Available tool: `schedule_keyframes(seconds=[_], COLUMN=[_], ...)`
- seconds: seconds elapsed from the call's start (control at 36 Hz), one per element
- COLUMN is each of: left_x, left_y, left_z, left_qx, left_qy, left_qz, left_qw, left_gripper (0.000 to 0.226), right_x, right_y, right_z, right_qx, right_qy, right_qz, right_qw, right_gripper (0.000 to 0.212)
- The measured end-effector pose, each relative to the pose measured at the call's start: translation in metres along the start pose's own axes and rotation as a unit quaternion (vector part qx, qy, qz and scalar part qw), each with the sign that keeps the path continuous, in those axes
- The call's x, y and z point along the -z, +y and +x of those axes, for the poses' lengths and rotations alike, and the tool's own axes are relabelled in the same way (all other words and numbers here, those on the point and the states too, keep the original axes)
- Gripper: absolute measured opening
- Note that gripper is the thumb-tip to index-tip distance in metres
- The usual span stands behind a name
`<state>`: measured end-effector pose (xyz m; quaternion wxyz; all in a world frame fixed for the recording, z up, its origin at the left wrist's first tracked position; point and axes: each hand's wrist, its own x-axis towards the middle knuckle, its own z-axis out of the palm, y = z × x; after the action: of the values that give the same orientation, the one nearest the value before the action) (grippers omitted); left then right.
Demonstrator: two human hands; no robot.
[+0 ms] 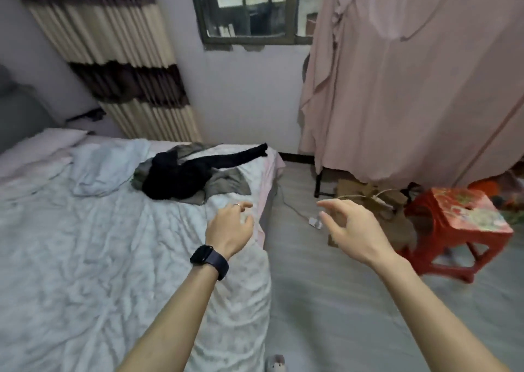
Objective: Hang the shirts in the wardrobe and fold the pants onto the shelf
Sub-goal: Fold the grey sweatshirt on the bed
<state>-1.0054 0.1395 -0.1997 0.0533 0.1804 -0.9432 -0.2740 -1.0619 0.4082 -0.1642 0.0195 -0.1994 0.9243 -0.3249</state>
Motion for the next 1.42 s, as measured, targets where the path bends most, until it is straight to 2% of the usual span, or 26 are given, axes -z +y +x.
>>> schedule_keyframes(seconds=[0.14,0.31,0.61,0.86,0.97,1.11,1.28,1.42], left_x=[0.033,0.061,0.109,0.127,0.115,0.089,0.076,0.062], left_y=[-0.058,-0.112,-0.196,-0.290,-0.329,-0.369,-0.441,-0.513], left_z=[0.050,0.139,0.266,0.381,0.420,0.449,0.476,0.484], left_qx=[0.086,0.160,0.267,0.360,0.428,0.483,0.526,0.523], left_qy=[0.063,0.114,0.138,0.180,0.145,0.086,0.078,0.102], left_qz=[0.010,0.009,0.047,0.064,0.039,0.031,0.053,0.018], left_qw=[0.994,0.980,0.953,0.913,0.891,0.871,0.845,0.846], left_gripper=[0.031,0.033,0.032,0.033,0.033,0.036,0.036,0.038], right_x=[-0.044,-0.096,-0.183,-0.300,-0.359,-0.438,-0.559,-0.659], right_y=[-0.038,-0.070,-0.133,-0.188,-0.213,-0.231,-0.240,-0.249], right_z=[0.092,0.218,0.412,0.587,0.650,0.703,0.728,0.728], right_qx=[0.089,0.146,0.229,0.340,0.375,0.384,0.413,0.405], right_qy=[-0.052,-0.110,-0.201,-0.272,-0.283,-0.360,-0.442,-0.469], right_qz=[0.022,0.023,-0.004,-0.017,-0.011,-0.032,-0.146,-0.183], right_qw=[0.994,0.983,0.952,0.900,0.883,0.849,0.783,0.763], right_gripper=[0.029,0.032,0.036,0.038,0.037,0.043,0.056,0.062])
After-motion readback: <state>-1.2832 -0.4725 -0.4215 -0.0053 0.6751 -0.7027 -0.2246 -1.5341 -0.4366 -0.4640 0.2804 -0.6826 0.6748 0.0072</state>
